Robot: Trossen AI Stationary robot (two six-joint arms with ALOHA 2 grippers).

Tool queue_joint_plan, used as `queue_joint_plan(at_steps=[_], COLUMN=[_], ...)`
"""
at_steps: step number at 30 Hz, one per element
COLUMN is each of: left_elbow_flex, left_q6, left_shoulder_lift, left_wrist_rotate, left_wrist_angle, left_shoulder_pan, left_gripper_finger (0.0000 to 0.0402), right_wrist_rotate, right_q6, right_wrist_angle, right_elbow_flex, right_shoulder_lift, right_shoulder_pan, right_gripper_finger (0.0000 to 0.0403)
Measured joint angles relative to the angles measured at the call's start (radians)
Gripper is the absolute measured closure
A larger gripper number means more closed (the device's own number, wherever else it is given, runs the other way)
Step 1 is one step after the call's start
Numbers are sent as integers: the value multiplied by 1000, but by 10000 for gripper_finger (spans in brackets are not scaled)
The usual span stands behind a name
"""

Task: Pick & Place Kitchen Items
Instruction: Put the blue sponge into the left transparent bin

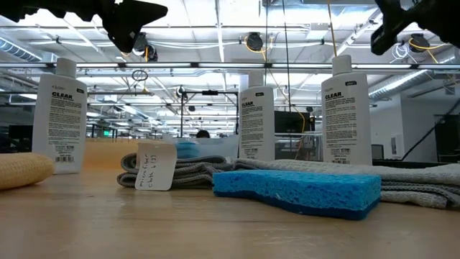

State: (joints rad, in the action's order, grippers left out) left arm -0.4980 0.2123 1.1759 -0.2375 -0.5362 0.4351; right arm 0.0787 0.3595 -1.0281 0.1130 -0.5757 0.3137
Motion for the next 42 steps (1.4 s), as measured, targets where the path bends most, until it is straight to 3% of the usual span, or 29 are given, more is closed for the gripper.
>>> queue_joint_plan(at_steps=[6, 14, 19, 22, 26, 31, 33, 35, 37, 42], left_elbow_flex=[0, 0, 0, 0, 0, 0, 0, 0, 0, 0], left_q6=[4, 11, 27, 28, 29, 29, 29, 31, 30, 29], left_shoulder_lift=[0, 0, 0, 0, 0, 0, 0, 0, 0, 0], left_wrist_rotate=[0, 1, 2, 2, 2, 3, 4, 4, 4, 3], left_wrist_angle=[1, 9, 18, 18, 19, 19, 19, 21, 21, 25], left_shoulder_pan=[0, 0, 0, 0, 0, 0, 0, 0, 0, 0], left_gripper_finger=[165, 165, 165, 165, 165, 165, 165, 165, 165, 165], right_wrist_rotate=[27, 24, 28, 31, 119, 183, 189, 282, 384, 389], right_q6=[-191, -446, -433, -373, -284, -225, -226, -215, -183, -162], right_wrist_angle=[-23, -12, 62, 368, 722, 909, 1080, 1215, 1291, 1246], right_elbow_flex=[246, 563, 710, 823, 938, 946, 937, 907, 861, 753], right_shoulder_lift=[-328, -814, -996, -1037, -1073, -1067, -1022, -968, -915, -754], right_shoulder_pan=[142, 247, 253, 235, 202, 139, 99, 49, -11, -128], right_gripper_finger=[222, 222, 221, 212, 180, 146, 141, 142, 148, 163])
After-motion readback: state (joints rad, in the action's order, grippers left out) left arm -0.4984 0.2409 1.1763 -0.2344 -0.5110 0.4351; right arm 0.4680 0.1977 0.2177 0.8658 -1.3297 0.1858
